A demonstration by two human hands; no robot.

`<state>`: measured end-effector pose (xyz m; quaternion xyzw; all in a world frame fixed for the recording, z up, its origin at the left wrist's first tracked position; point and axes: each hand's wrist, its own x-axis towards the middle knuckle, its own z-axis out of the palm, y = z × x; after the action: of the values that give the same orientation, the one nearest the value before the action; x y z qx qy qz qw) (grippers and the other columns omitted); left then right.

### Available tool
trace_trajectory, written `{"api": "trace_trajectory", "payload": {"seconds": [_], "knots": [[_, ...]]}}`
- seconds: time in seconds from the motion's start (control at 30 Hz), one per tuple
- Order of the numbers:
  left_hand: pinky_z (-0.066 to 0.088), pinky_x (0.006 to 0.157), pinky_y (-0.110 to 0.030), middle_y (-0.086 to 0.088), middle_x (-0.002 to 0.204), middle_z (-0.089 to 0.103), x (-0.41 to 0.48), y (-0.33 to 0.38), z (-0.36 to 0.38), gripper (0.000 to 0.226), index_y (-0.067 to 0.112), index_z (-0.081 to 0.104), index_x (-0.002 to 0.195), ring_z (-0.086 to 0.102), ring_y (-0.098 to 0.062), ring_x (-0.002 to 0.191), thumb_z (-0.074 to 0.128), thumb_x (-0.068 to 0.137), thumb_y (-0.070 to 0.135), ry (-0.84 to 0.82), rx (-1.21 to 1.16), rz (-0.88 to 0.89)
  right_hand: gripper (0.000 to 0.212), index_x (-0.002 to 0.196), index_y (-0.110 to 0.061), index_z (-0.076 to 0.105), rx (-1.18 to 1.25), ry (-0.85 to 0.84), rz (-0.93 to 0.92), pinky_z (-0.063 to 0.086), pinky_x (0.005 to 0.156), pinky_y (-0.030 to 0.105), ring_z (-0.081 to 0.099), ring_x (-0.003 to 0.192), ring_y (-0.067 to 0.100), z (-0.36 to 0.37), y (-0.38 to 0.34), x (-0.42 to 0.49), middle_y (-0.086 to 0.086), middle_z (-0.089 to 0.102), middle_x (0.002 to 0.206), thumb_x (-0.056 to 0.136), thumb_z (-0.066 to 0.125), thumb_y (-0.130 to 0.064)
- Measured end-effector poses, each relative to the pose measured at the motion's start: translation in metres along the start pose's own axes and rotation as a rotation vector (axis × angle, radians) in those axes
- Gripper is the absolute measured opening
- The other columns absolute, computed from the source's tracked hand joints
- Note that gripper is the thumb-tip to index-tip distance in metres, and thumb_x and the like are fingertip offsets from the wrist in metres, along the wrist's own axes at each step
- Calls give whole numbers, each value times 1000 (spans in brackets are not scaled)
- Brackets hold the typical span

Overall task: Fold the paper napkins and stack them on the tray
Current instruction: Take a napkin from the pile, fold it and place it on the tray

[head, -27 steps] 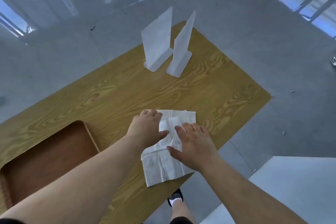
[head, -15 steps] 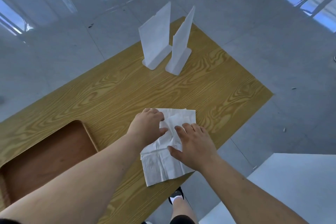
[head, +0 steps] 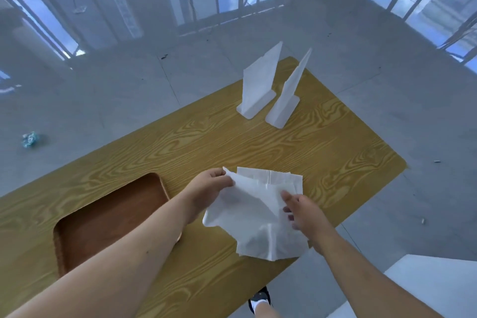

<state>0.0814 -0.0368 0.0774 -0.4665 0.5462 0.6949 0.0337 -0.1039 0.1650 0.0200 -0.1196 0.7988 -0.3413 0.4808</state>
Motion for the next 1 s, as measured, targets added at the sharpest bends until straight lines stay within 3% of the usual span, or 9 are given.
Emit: {"api": "trace_trajectory", "payload": {"seconds": [0.1,0.2,0.3,0.47,0.57,0.67,0.83,0.9,1.0], "knots": [[51,59,-30,-9,85,70,-27,-4,-29,8,21,70,82,68,-23,71,69,77,27,26,-217,-19,77,108,-22,65,77,-154,64,53,106,53,67,116,33,31,-17,-9,16,69,122,72,59,-90],[57,84,-45,-24,111,74,-55,-13,-64,43,9,70,116,71,-36,96,71,79,31,53,-429,-85,73,114,-40,64,59,-309,30,45,113,48,61,120,16,70,-40,-20,-5,70,121,67,59,-96],[54,98,-55,-25,127,73,-84,-21,-100,58,8,70,129,73,-43,107,73,78,37,98,-538,-82,54,113,-48,75,163,-547,-19,42,105,33,64,117,2,114,-67,-31,-12,75,124,77,63,-86],[52,102,-57,-21,130,72,-128,-43,-165,65,11,67,135,67,-47,119,74,77,38,268,-687,7,57,127,-20,74,387,-722,-91,38,88,35,63,110,16,183,-118,-44,1,69,127,81,83,-52],[55,92,-52,-21,119,72,-157,-63,-202,45,5,69,124,70,-39,103,70,89,33,332,-734,82,48,118,-8,77,400,-721,-120,54,75,34,73,98,24,213,-153,-56,13,75,116,76,90,-27],[60,76,-43,-12,98,72,-176,-82,-232,15,14,68,95,71,-30,85,75,92,27,369,-748,207,33,117,-11,79,345,-724,-170,62,78,41,76,99,28,231,-183,-68,13,79,112,85,82,-20],[61,57,-33,-10,94,79,-189,-99,-251,23,7,70,108,75,-22,75,78,92,21,405,-673,196,19,111,-15,80,178,-562,-178,62,76,39,77,91,26,253,-203,-82,14,80,113,99,65,-13],[59,55,-31,-9,91,80,-187,-105,-250,23,8,72,105,76,-20,72,80,91,24,435,-619,162,18,101,-19,80,104,-498,-152,62,68,36,78,82,21,257,-202,-83,9,82,104,102,63,-16],[57,55,-28,-5,90,81,-183,-113,-248,26,10,75,105,74,-16,72,80,90,31,462,-570,128,13,109,-17,74,80,-480,-106,60,70,38,77,82,22,256,-205,-78,7,83,100,102,63,-20]]}}
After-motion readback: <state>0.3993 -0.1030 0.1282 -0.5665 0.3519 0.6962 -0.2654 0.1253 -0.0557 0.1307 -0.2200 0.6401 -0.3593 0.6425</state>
